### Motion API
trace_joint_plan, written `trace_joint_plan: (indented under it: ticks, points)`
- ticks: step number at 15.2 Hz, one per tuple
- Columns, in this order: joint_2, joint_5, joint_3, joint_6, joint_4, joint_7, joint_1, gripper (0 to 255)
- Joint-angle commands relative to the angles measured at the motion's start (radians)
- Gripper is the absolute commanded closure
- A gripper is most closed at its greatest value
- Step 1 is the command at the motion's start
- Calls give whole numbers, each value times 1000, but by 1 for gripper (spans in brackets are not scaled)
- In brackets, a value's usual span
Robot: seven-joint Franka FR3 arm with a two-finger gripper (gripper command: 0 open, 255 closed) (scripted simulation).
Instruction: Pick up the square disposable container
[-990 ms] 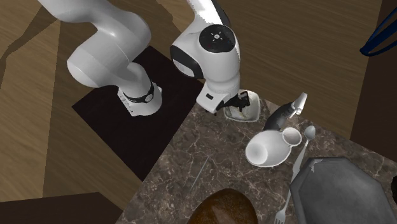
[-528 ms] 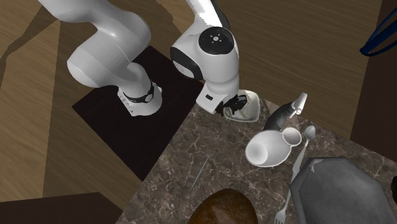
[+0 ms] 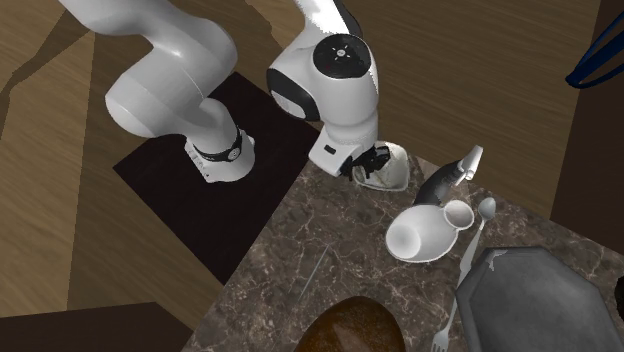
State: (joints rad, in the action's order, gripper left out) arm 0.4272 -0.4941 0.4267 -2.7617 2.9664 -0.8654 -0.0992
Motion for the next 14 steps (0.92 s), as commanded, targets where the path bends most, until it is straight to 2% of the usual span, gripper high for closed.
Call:
trace_joint_plan:
  ticks: [1,12,14]
  points:
    - [38,9,-4,42,-4,-5,3,255]
    - [223,64,-33,282,-60,-36,24,255]
    - [225,65,-34,285,-61,-37,24,255]
